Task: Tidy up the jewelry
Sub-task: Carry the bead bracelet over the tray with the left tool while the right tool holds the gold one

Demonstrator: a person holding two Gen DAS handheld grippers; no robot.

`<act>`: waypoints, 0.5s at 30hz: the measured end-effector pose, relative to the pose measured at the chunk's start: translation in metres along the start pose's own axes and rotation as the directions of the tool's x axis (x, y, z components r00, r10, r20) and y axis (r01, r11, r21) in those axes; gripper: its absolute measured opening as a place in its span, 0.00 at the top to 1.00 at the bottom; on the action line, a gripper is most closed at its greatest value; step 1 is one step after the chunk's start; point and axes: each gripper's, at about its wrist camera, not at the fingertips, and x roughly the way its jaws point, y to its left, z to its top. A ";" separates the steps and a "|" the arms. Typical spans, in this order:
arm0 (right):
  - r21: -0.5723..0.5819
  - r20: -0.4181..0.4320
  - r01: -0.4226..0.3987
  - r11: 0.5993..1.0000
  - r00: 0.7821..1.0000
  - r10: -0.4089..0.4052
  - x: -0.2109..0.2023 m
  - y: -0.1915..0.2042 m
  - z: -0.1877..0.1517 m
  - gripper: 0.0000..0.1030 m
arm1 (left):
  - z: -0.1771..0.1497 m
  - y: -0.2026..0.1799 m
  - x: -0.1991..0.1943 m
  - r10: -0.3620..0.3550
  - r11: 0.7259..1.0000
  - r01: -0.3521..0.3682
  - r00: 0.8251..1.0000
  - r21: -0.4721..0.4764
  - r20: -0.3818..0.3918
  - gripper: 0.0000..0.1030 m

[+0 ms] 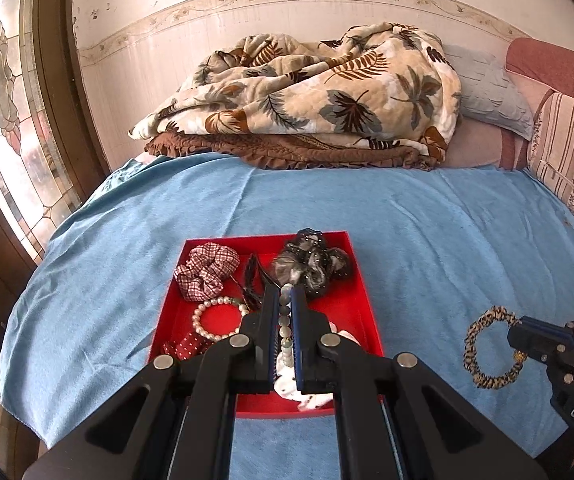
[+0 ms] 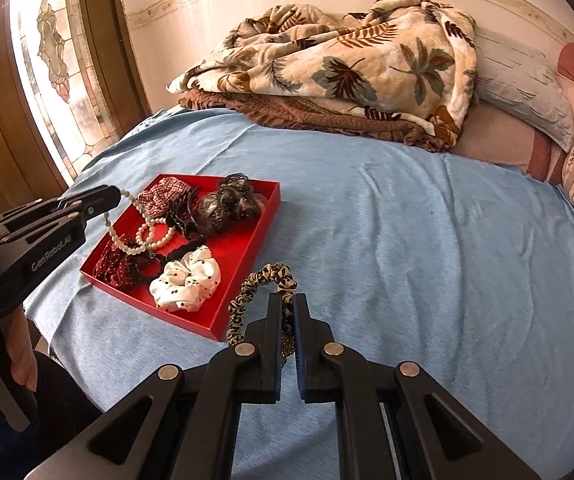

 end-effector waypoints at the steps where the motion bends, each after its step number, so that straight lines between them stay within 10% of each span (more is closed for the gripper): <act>1: -0.003 -0.001 -0.002 1.000 1.000 0.002 0.001 0.001 0.001 0.94 | 0.000 0.002 0.001 0.001 1.000 -0.001 1.000 0.001 0.001 0.94; 15: 0.004 -0.029 -0.039 0.999 0.999 0.040 0.017 0.015 0.005 0.94 | -0.009 0.020 0.014 0.028 0.999 -0.028 1.000 -0.018 -0.005 0.94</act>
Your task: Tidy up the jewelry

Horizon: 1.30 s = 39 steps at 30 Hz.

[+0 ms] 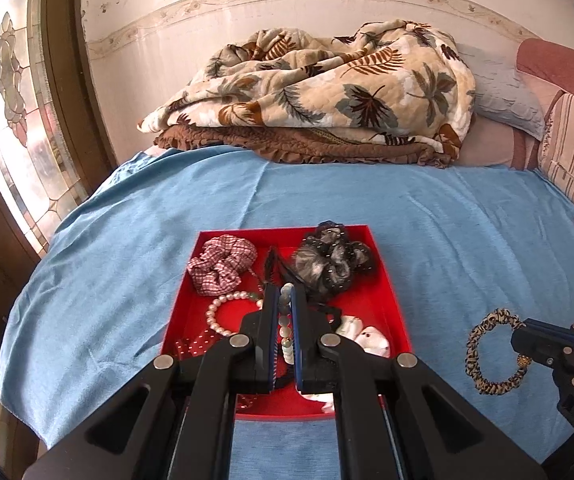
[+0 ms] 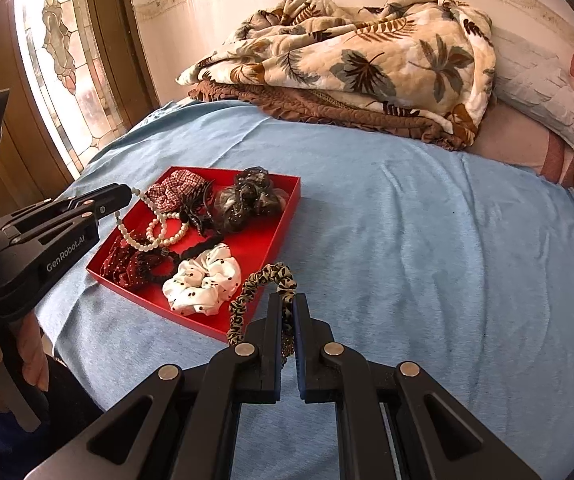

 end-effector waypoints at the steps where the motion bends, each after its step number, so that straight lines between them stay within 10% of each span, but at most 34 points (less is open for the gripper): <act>1: 0.004 -0.005 -0.009 1.000 1.000 0.009 0.002 0.001 0.001 0.94 | -0.001 0.002 0.000 0.006 1.000 -0.006 1.000 -0.004 0.001 0.94; 39: -0.021 -0.030 -0.036 0.999 0.999 0.035 0.042 0.036 0.024 0.94 | -0.021 0.034 0.020 0.030 0.998 -0.033 0.998 -0.060 -0.055 0.94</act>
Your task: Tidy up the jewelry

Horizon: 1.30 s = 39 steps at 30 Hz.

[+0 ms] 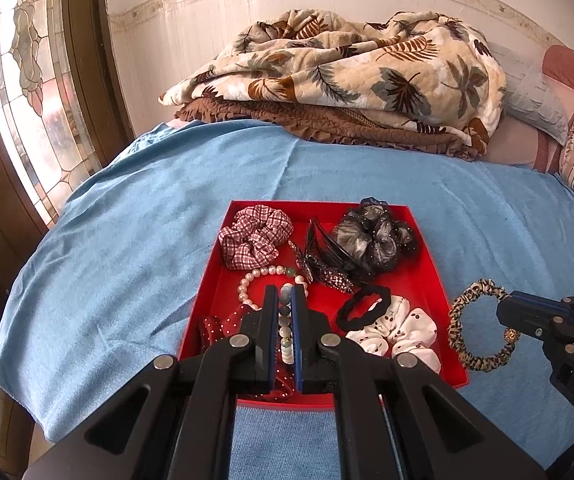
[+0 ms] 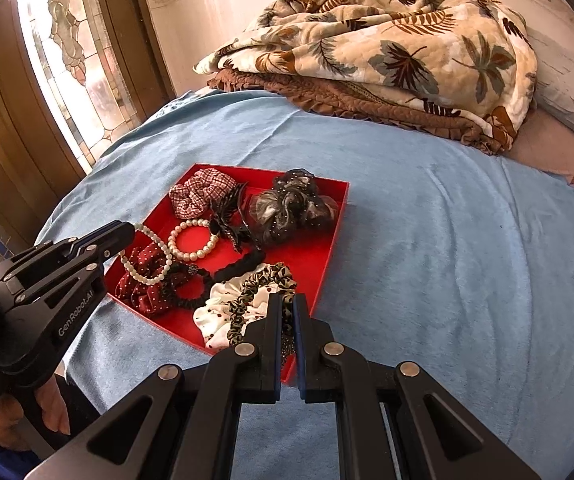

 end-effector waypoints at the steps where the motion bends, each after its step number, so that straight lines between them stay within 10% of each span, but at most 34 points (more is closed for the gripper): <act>1: 0.001 -0.001 0.001 1.000 1.000 -0.001 0.000 -0.001 0.000 0.94 | 0.000 0.000 0.000 0.000 1.000 0.000 1.000 0.002 -0.001 0.94; 39: -0.008 0.001 0.009 1.000 1.000 -0.009 0.005 0.004 0.007 0.94 | -0.001 0.007 0.002 0.013 1.000 -0.013 1.000 -0.017 -0.007 0.94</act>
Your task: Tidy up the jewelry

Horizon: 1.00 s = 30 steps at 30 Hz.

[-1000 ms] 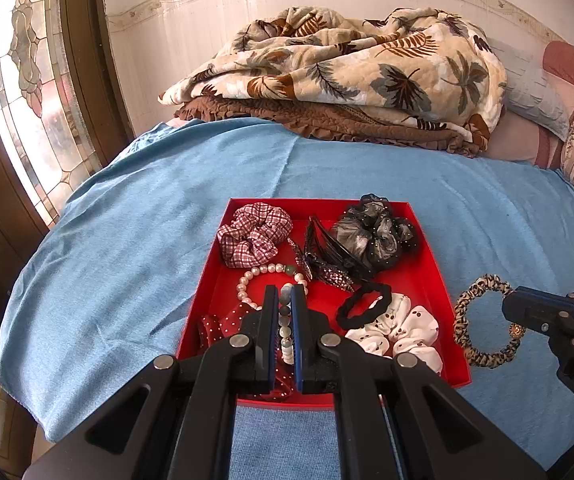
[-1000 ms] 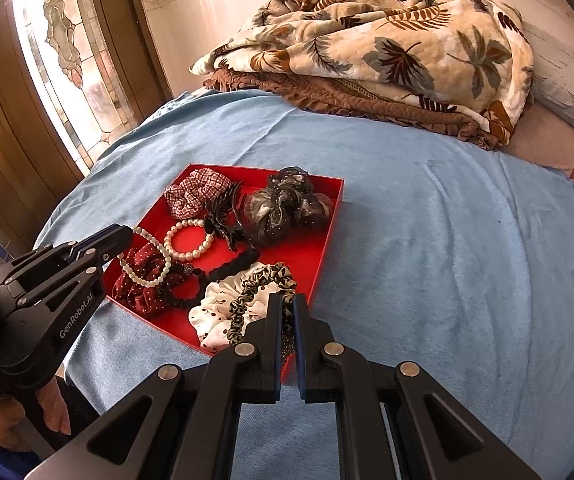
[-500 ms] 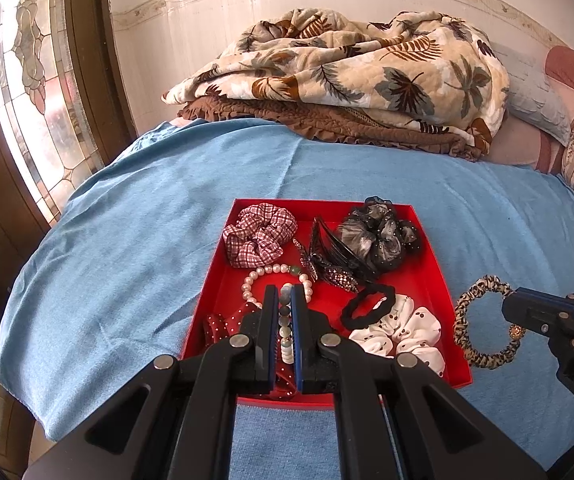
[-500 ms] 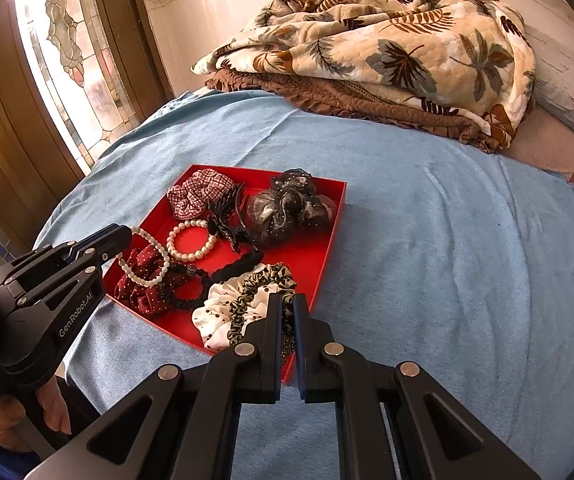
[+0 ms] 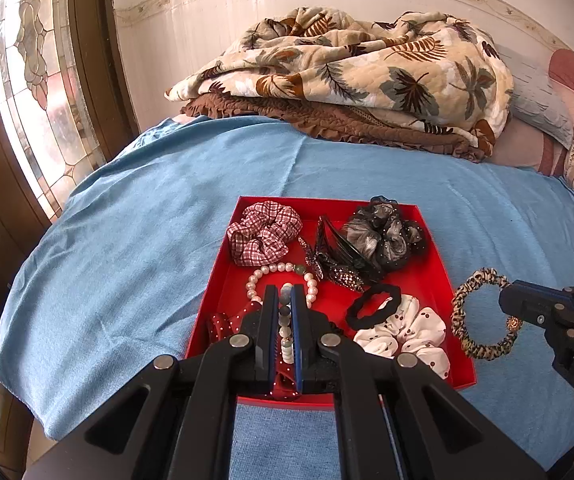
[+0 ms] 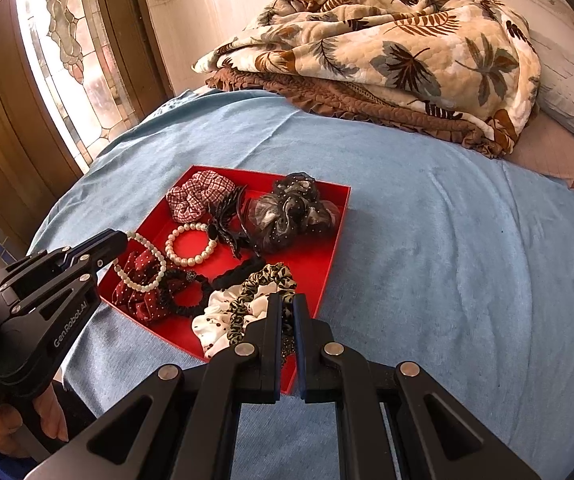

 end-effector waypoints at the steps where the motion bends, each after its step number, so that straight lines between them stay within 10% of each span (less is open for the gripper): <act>1: 0.002 0.000 0.000 1.000 1.000 0.000 0.000 0.000 0.000 0.94 | 0.000 0.000 0.000 0.000 1.000 0.000 1.000 0.000 0.000 0.94; 17: 0.022 0.035 0.010 1.000 0.999 -0.011 -0.010 -0.011 -0.001 0.94 | 0.008 0.021 -0.013 -0.059 0.996 0.060 0.998 -0.068 0.013 0.94; 30: 0.084 0.053 -0.048 0.995 0.998 0.044 -0.018 -0.029 -0.019 0.94 | 0.022 0.084 -0.077 -0.271 0.945 0.278 0.960 -0.173 0.063 0.94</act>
